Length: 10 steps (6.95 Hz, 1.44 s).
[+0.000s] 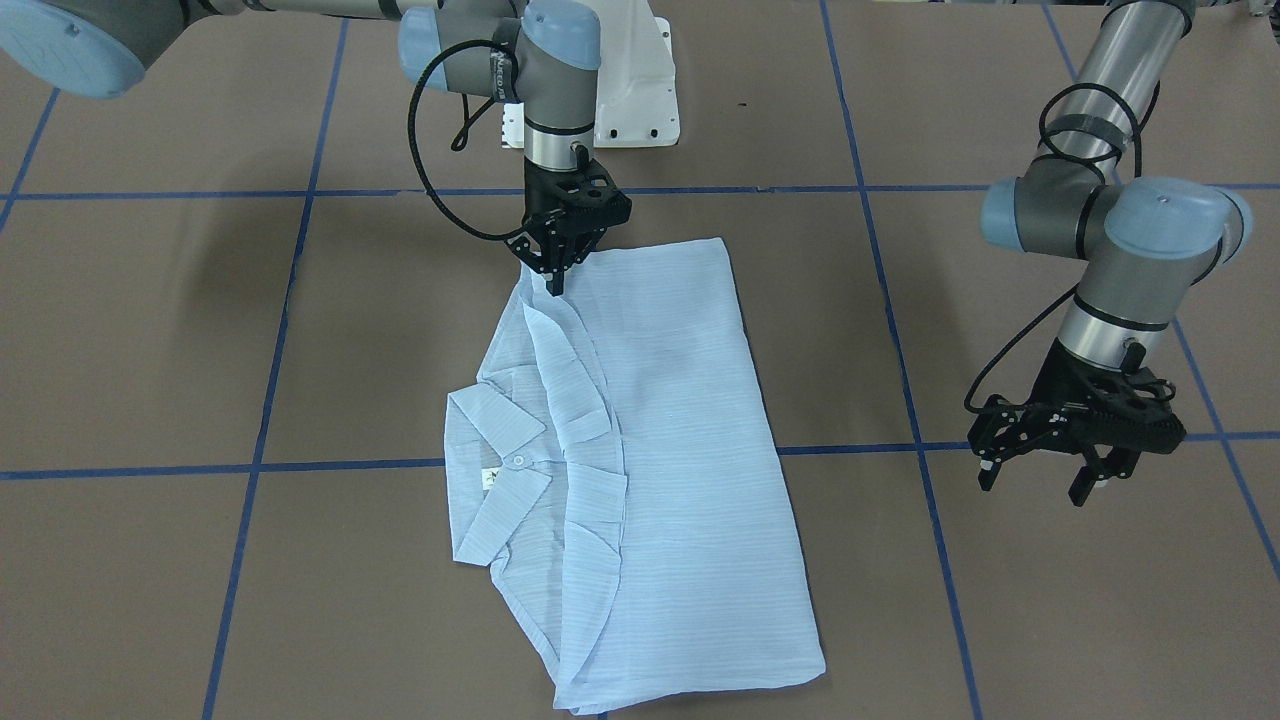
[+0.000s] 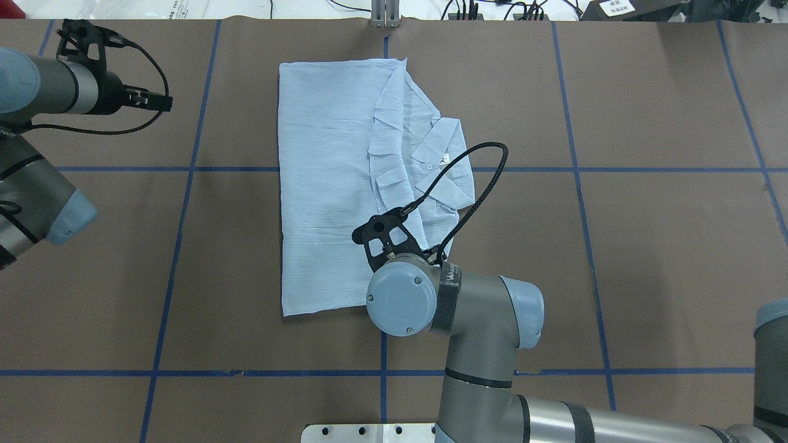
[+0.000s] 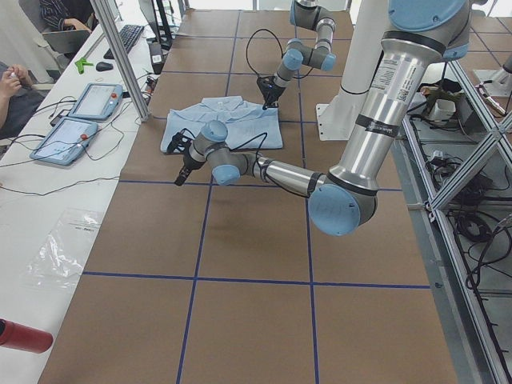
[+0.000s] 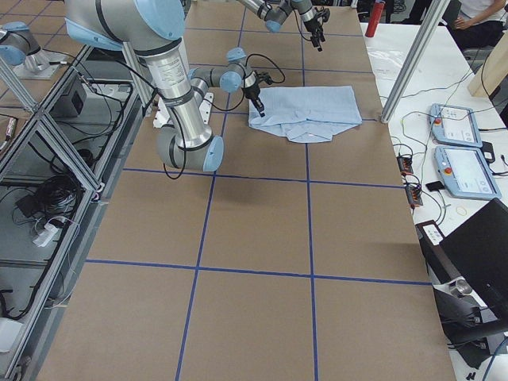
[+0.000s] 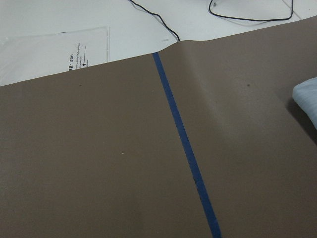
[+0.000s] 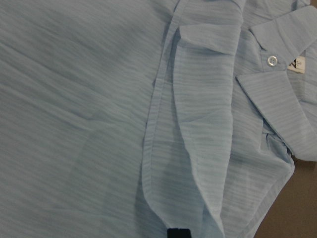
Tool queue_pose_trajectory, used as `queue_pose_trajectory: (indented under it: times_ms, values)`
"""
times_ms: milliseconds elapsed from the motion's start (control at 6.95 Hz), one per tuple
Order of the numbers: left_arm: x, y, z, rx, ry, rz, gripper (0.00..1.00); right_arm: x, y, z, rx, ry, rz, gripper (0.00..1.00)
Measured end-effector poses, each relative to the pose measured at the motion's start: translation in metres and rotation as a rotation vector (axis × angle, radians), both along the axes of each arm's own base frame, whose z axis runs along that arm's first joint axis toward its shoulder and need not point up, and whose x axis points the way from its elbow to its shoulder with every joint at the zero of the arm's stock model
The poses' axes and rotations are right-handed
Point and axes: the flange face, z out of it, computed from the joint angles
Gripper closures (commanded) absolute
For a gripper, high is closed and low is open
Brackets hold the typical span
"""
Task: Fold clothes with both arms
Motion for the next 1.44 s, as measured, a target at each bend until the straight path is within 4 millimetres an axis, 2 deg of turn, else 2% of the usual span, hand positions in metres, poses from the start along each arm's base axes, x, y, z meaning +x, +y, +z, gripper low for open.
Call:
queue_pose_trajectory:
  times_ms: [144, 288, 575, 719, 863, 1150, 1294, 1438]
  values:
    - [0.001, 0.000, 0.000, 0.000, 0.000, 0.001, 0.00, 0.011, -0.006, 0.002, -0.001, -0.007, 0.013, 1.00]
    - [0.001, 0.001, 0.000, -0.001, 0.000, 0.002, 0.00, 0.026, -0.006, 0.013, -0.013, -0.014, 0.030, 1.00]
    - [0.002, 0.001, 0.000, -0.001, 0.000, 0.003, 0.00, 0.051, 0.000, 0.045, -0.068, -0.020, 0.082, 1.00]
    - [0.002, 0.001, 0.000, -0.001, 0.000, 0.003, 0.00, 0.058, 0.002, 0.054, -0.097, -0.029, 0.112, 1.00]
    - [0.002, 0.001, 0.000, -0.001, 0.000, 0.003, 0.00, 0.062, 0.004, 0.061, -0.121, -0.036, 0.136, 0.01]
    - [0.002, 0.001, 0.001, -0.002, 0.000, 0.003, 0.00, 0.065, 0.006, 0.069, -0.180, -0.066, 0.208, 0.00]
    - [0.002, 0.001, 0.001, -0.003, 0.000, 0.003, 0.00, 0.066, 0.003, 0.064, -0.197, -0.090, 0.238, 0.00]
    - [0.002, 0.001, 0.001, -0.002, 0.000, 0.003, 0.00, 0.065, -0.009, 0.051, -0.199, -0.122, 0.262, 0.00]
